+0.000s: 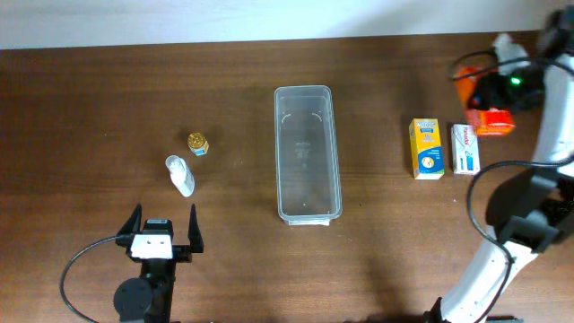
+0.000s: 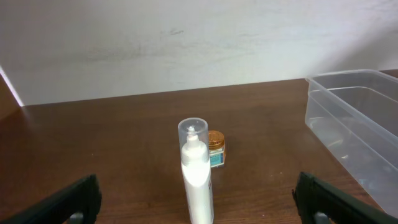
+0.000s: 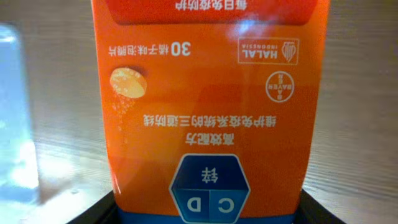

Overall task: Pack container
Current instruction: 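Grasp the orange box with the right gripper and lift it, then carry the orange box over the container and lower it inside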

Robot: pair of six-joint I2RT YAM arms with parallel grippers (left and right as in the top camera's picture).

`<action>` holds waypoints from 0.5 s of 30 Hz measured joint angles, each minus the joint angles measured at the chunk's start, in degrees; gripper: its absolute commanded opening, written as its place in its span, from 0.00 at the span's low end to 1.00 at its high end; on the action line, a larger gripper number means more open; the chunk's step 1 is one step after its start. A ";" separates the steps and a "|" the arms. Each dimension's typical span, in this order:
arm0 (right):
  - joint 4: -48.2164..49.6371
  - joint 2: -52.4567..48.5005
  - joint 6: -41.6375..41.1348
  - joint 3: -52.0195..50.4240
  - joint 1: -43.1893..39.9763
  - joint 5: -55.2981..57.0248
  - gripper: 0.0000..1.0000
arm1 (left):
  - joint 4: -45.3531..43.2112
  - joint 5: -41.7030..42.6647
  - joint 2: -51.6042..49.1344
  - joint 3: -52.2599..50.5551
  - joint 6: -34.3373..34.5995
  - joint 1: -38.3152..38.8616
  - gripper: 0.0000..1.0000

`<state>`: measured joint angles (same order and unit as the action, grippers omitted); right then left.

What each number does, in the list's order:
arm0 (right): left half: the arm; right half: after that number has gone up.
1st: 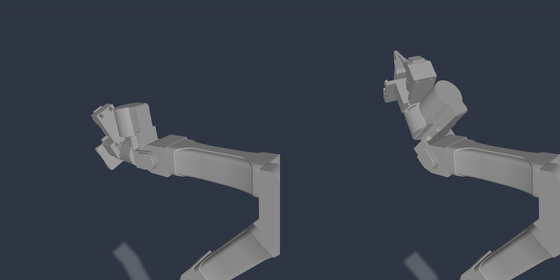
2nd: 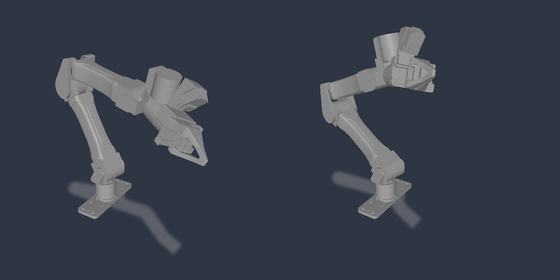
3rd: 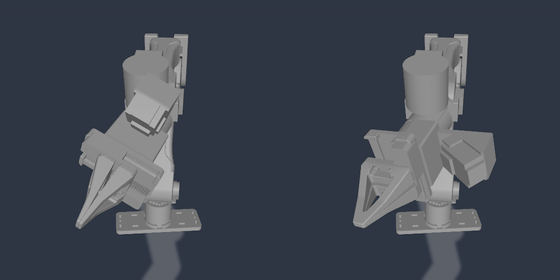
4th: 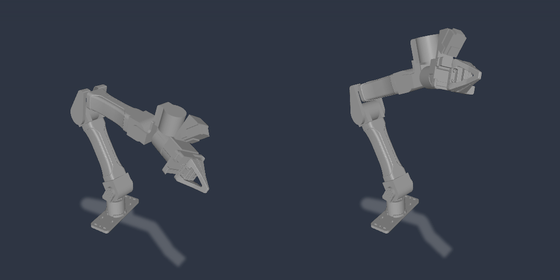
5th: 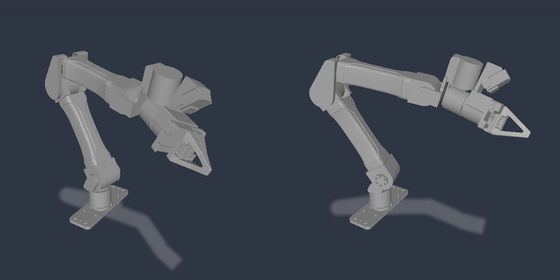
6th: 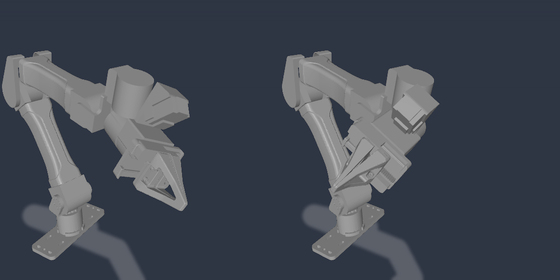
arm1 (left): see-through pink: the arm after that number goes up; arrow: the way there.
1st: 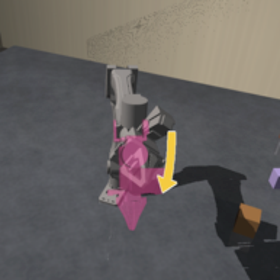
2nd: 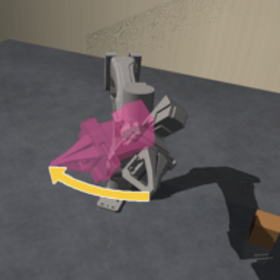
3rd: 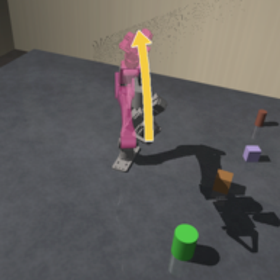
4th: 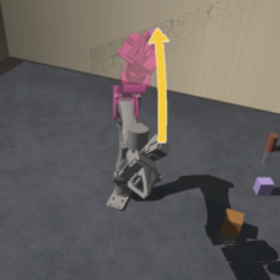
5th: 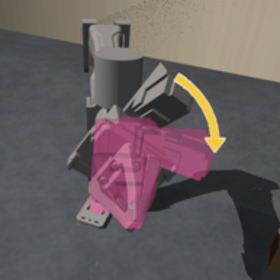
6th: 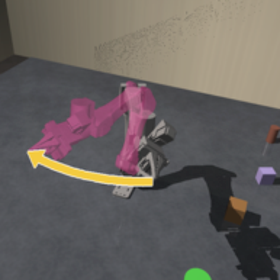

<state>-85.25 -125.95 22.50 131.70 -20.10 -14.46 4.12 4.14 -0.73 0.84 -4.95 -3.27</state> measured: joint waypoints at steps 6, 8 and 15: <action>-1.20 0.00 -3.39 0.37 8.85 -0.26 0.56 | 0.00 0.00 0.00 0.00 0.00 0.00 0.99; -1.27 0.00 -5.05 0.37 11.87 -0.26 0.56 | 0.00 0.00 0.00 0.00 0.00 0.00 0.99; -1.29 0.00 -11.17 0.39 21.94 -0.31 0.56 | 0.00 0.00 0.00 0.00 0.00 0.00 0.99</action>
<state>-86.54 -125.95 11.33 132.09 1.85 -14.76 4.12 4.14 -0.73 0.84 -4.95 -3.27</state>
